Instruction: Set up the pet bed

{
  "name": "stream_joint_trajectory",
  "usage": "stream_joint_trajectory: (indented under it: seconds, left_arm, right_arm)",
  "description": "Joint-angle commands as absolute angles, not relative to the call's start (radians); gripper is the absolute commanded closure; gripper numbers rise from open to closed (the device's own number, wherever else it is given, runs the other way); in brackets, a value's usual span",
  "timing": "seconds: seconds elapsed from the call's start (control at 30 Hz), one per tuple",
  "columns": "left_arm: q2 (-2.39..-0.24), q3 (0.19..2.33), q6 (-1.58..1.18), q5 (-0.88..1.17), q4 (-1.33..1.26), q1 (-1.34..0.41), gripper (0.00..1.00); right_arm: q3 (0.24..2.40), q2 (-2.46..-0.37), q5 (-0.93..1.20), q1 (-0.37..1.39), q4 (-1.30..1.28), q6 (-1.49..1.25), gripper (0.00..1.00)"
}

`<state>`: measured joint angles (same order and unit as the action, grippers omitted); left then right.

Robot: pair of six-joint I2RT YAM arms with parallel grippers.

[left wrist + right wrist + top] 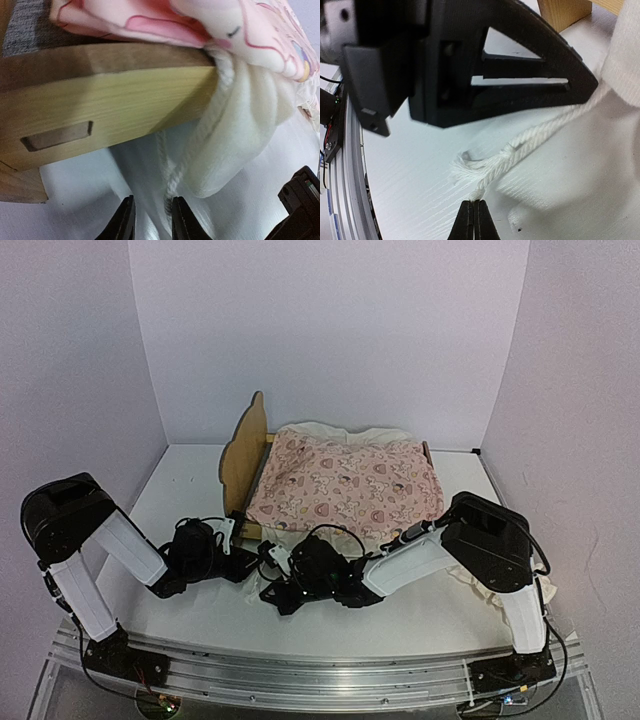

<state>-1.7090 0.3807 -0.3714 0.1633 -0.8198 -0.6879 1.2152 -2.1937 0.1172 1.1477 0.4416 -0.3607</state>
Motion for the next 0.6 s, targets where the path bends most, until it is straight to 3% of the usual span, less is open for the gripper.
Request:
stream_joint_trajectory:
  seconds: [0.0,0.2,0.4,0.57]
  left_arm:
    - [-1.729,0.431,-0.327,0.166,-0.84,-0.665,0.76]
    - [-1.736,0.426,-0.306,0.236,-0.878,-0.666,0.75]
    - [-1.729,0.429,-0.298,0.193,-0.862,-0.665,1.0]
    - [-1.668,0.437,-0.284,0.225,-0.79,-0.658,1.0]
  right_arm:
    - [1.229,-2.201,0.133,1.142,0.467,-0.363,1.0]
    - [1.222,-2.195,0.131,1.138,0.467,-0.363,1.0]
    - [1.224,-2.187,0.123,1.131,0.466,-0.363,1.0]
    - [1.261,-2.133,0.079,1.105,0.408,-0.355,1.0]
